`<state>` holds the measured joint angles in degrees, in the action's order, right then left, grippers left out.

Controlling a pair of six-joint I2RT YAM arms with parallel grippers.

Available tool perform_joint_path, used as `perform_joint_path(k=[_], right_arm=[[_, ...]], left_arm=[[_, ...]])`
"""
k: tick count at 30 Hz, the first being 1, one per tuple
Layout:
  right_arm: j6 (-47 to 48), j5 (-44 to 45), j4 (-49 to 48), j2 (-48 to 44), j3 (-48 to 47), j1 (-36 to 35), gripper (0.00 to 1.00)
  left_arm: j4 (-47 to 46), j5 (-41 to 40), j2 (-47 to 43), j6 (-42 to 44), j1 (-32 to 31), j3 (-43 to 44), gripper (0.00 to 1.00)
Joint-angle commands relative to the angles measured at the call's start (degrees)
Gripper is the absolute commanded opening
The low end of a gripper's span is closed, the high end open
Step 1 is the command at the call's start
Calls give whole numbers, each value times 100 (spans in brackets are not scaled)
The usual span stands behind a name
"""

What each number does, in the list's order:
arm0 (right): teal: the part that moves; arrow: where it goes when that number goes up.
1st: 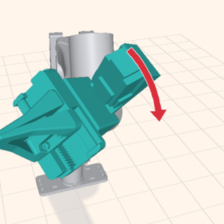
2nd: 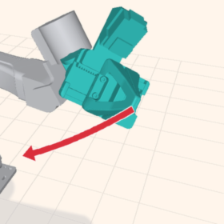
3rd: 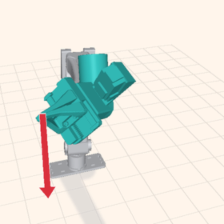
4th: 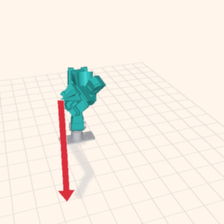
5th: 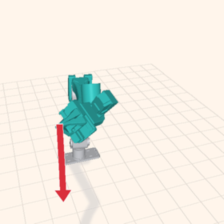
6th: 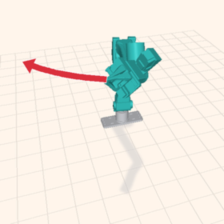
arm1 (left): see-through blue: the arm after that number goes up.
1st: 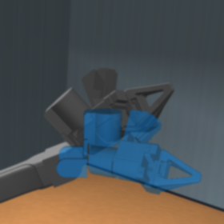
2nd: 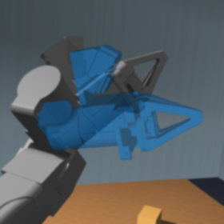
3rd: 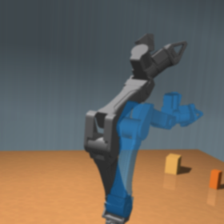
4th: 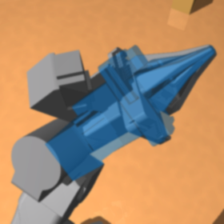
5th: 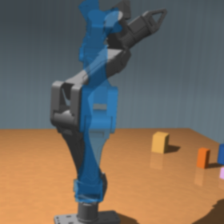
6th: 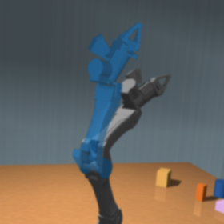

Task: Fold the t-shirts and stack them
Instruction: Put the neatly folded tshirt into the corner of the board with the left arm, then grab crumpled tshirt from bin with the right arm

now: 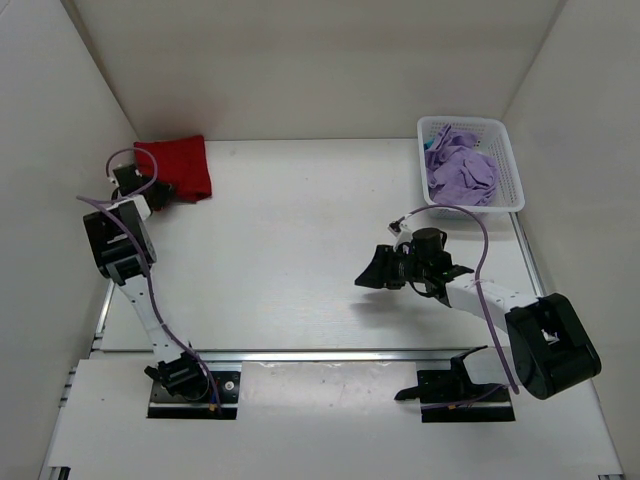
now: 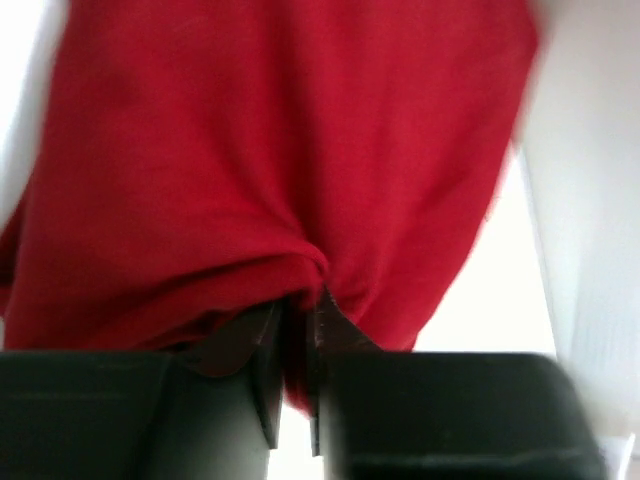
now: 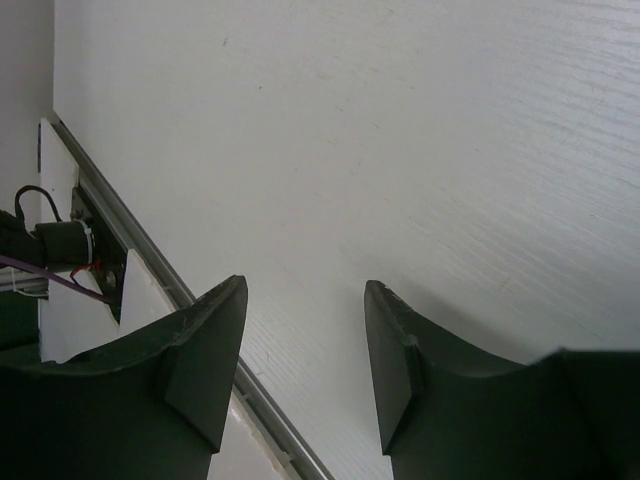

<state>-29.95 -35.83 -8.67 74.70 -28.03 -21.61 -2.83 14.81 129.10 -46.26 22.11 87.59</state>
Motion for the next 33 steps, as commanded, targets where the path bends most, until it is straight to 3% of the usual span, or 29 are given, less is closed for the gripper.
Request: perform_joint_path(k=[1,3,4,6,10,15,18,19,20,21,22,24,26,29,33], right_arm=[[86,24,-118,-34,-176,77,49],[69,50,-118,-43,-220,17,52],[86,76,-118,-78,-229,-10,55],[60,190,-118,-104,-229,-54,62],[25,322,-39,-253,-229,-221,71],[-46,848,67,-272,-666,-300,69],[7,1122,225,-52,-1291,-187,38],[33,1244,286,-8,-1545,-38,16],[77,1385,434,140,-1887,120,2],[165,1604,566,255,-2195,348,0],[209,1667,576,334,-2398,489,1],[314,1921,1032,694,-2961,1217,0],[384,2220,1322,949,-3522,1796,0],[552,2703,1648,1449,-4225,2590,10],[789,2529,1737,2301,-5034,3197,38]], left_arm=[[-295,154,-367,-331,171,-697,31],[-498,58,-709,-392,215,-1101,47],[-604,14,-780,-384,215,-1374,71],[-587,-127,-1140,-314,250,-1603,99],[-333,-531,-1851,-86,242,-2025,99],[-498,-795,-2914,283,-153,-2808,99],[-674,-900,-3564,337,-760,-3283,99],[-788,-875,-3785,346,-1056,-3458,98],[-911,-866,-4030,337,-1381,-3677,88],[-1104,-883,-4163,302,-1794,-3905,70],[-1193,-848,-4417,293,-2024,-4038,47],[-1334,-997,-4744,416,-3093,-4415,34],[-1456,-1268,-5173,679,-3902,-4705,33],[-1729,-1122,-5500,768,-4941,-5233,42],[-2116,-568,-5667,750,-5707,-5998,49]])
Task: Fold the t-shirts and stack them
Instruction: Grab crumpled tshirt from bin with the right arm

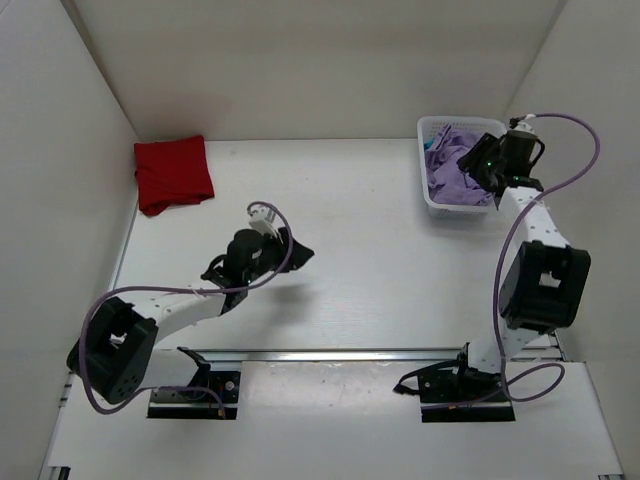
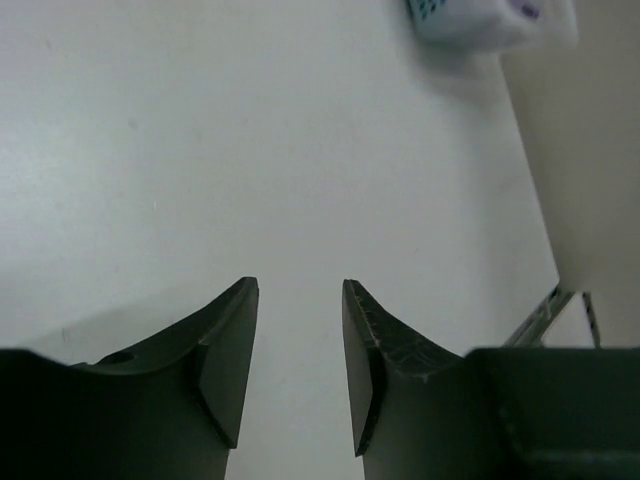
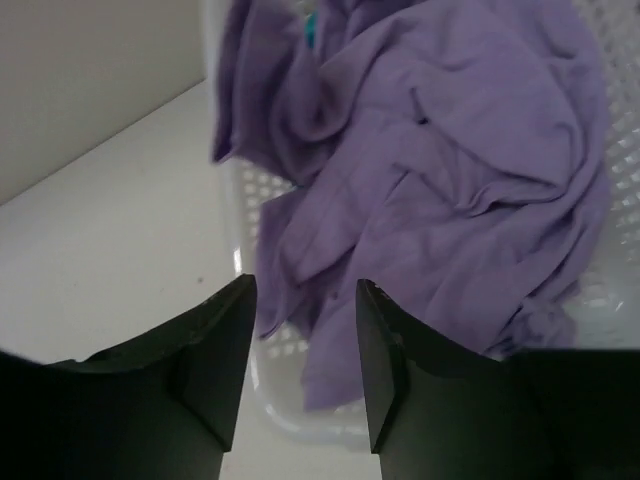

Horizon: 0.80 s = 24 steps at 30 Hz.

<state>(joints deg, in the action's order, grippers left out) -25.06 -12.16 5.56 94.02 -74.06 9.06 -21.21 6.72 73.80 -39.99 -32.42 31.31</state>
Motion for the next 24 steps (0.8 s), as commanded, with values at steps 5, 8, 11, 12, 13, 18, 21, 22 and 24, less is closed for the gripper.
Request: perform_joint_path(k=[5,8,11,12,13,18,21,22,24], right_arm=[[616,-348,454,1442,-1601,139,58],[380,-752,447,1953,-2190,157,63],[309,-770,96,2032,-2157,53,66],[274,-787,42,2042,-2165,26,67],[239,-727,15,2137,-2278,-35,68],[440,-629,1024,3112,-3762,-53,67],[502,-612,1122,3341,-4036,-71,67],[511,-594,1149,3386,-4055,-123,66],[485,-664,1376,3614,-4369,-106,55]], left_arm=[[-444,505,-375,167,-633,-959,52],[-463,532,-612,88,-730,-1416,53],[-550,532,-806,-26,-739,-1741,54],[-559,532,-875,-44,-756,-1777,54],[-542,515,-920,-53,-730,-1821,54],[-490,515,-955,-71,-564,-1813,54],[-498,435,-1061,-71,-528,-1822,55],[-507,401,-1104,-71,-485,-1821,55],[-472,470,-1078,-53,-423,-1804,55]])
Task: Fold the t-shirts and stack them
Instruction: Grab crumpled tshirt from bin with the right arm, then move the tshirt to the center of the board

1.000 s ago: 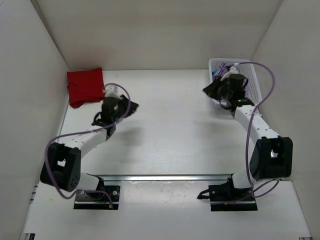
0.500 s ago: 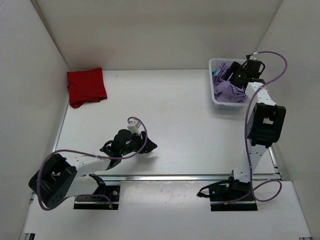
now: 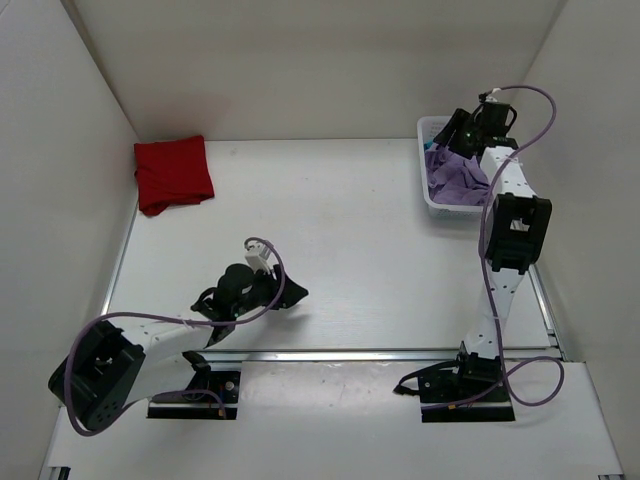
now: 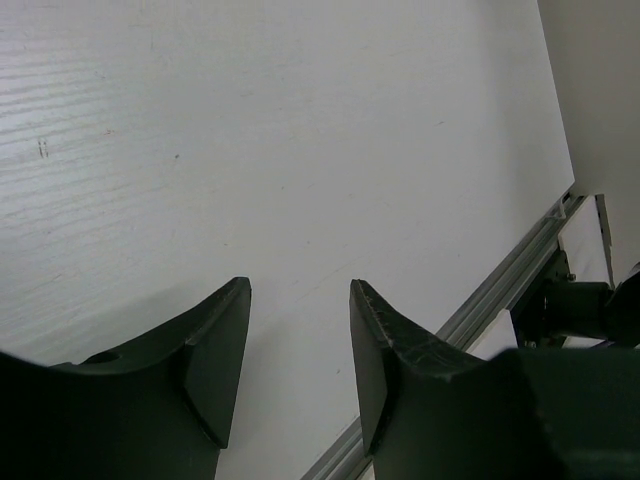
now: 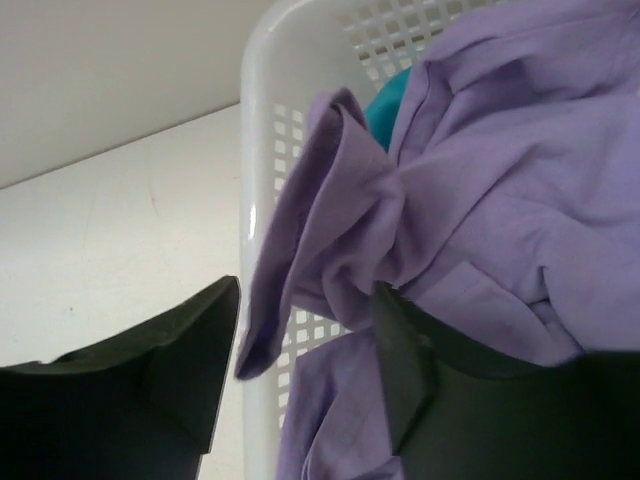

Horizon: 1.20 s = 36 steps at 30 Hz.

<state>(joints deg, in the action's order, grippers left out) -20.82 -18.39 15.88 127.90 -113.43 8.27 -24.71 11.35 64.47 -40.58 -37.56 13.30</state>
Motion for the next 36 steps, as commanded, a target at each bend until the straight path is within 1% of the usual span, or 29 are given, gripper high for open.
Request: perform_joint_path(k=[1,2,3,4,5,7,10,11,13,14,17,18,20,21,23,24,25,27,30,31,33,35,36], right_arm=[[52,-85,398,297,-487,-1,52],[25,-103,520,376,-644,8,46],[77,-129,608,394,-707,-1,35],[69,-129,548,324,-629,-27,26],[87,-129,461,306,-550,-45,23],[121,-51,224,17,-313,-124,6],[157,142,-136,-772,275,-203,0],[183,152,-207,-923,373,-229,0],[254,73,-610,-1764,829,-273,0],[228,47,-717,-1986,953,-282,0],[105,-304,-1165,-3363,1358,-352,0],[78,-514,-1244,-3568,1358,-379,0],[-10,-1084,-1446,-4313,1315,-589,0],[-184,-1296,-1700,-4621,1288,-712,0],[-457,-2007,-2086,-5000,1253,-940,0],[-536,-2132,-2228,-5107,1209,-1237,0],[-494,-2229,-2203,-5221,1096,-1353,0],[-528,-2379,-2212,-5275,736,-1914,1],[-984,-2957,-2483,-5056,-124,-2329,0],[-1046,-3020,-2537,-4994,-249,-2435,0],[-1108,-3082,-2493,-4792,-766,-2742,0],[-1625,-3274,-2835,-4643,-839,-2560,0],[-2045,-3415,-3280,-4555,-743,-2385,0]], left_arm=[[-96,-2,-110,-29,126,6,55],[-130,-36,-92,-29,109,-11,55],[-113,-46,-92,-38,100,-3,55],[-139,-37,-127,-38,82,-12,55],[-148,-80,-101,-47,56,-12,55],[-157,-142,-66,-56,-14,-3,55],[-227,-37,57,-117,-49,32,55],[-271,-46,92,-126,-58,32,55],[-359,16,136,-178,-32,15,54],[-350,33,145,-187,-67,6,55],[-377,112,145,-196,99,6,55],[-307,182,128,-179,152,23,54],[-272,156,23,-179,310,6,55],[-254,183,5,-144,372,-3,54],[-184,122,-144,-178,460,-12,55],[-149,95,-180,-179,486,-3,54],[-140,112,-267,-170,547,-12,55],[-78,69,-391,-187,679,-29,54],[71,183,-619,-170,943,-73,55],[98,200,-689,-179,1005,-47,55],[186,332,-952,-231,1381,-134,55],[299,385,-1206,-275,1628,-240,55],[396,368,-1443,-267,1838,-292,55]])
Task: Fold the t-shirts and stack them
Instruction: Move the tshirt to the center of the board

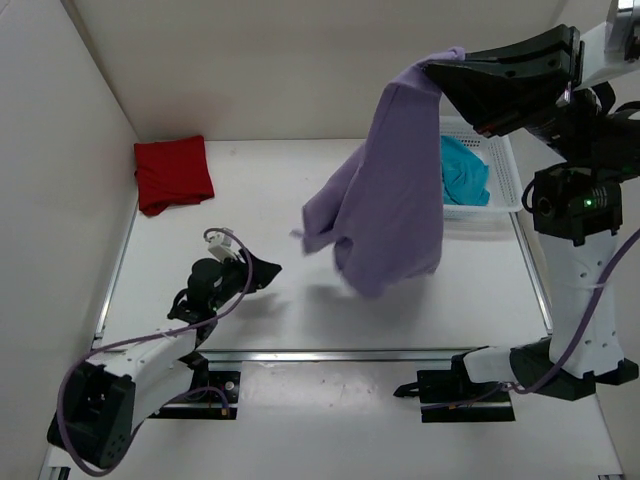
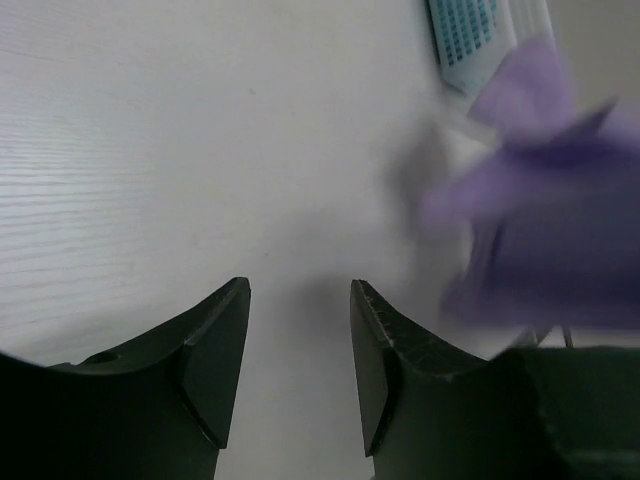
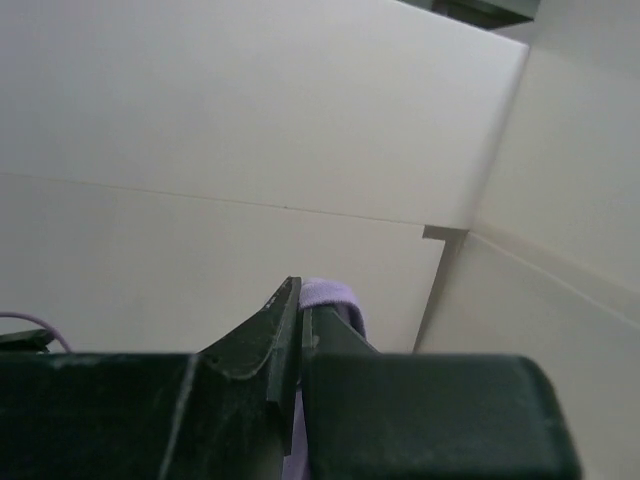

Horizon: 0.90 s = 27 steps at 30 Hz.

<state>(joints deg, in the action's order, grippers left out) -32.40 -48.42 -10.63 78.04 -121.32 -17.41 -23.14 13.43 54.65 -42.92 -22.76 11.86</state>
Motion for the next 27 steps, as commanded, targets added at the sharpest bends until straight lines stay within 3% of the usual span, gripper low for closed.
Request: perform_joint_path(k=[1,5,10,12,14,15,16,17,19,21,23,26,27], right_arm=[[-1230,-431,-955,440,125,411,0],[-1093,-431,-661,922,565,476,0],[-751,-432,94,2642,759,327,0],[36,-133,1249,3425,155,28,0],[504,271,2305,4914,-1754,-86,0],[281,342,1833,5009,-1720,-18,0],[139,308,1480,4941,-1059,9,0],[-175,325,1233,5001,-1008,201,6],[-100,307,1835,5343,-1779,334,17],[311,525,2431,5092,-1721,527,36],[837,823,3097,4784,-1606,554,45],[1692,1414,4287,4264,-1221,344,42],[1815,1615,4515,3933,-714,161,27]], left_arm=[[344,160,-586,-15,543,-192,56],[704,256,-1245,125,940,-193,56],[1136,142,-1325,284,949,-113,56],[1128,64,-1299,249,1019,-148,56],[1013,159,-1256,170,1019,-193,56],[961,169,-1238,152,976,-201,56],[951,169,-1194,195,950,-201,56],[960,125,-1159,196,941,-193,56],[1021,11,-1106,318,826,-131,57],[1057,-261,-984,389,538,-113,57],[978,-437,-765,477,353,-70,57],[969,-604,-203,556,238,167,59],[873,-666,43,539,237,263,59]])
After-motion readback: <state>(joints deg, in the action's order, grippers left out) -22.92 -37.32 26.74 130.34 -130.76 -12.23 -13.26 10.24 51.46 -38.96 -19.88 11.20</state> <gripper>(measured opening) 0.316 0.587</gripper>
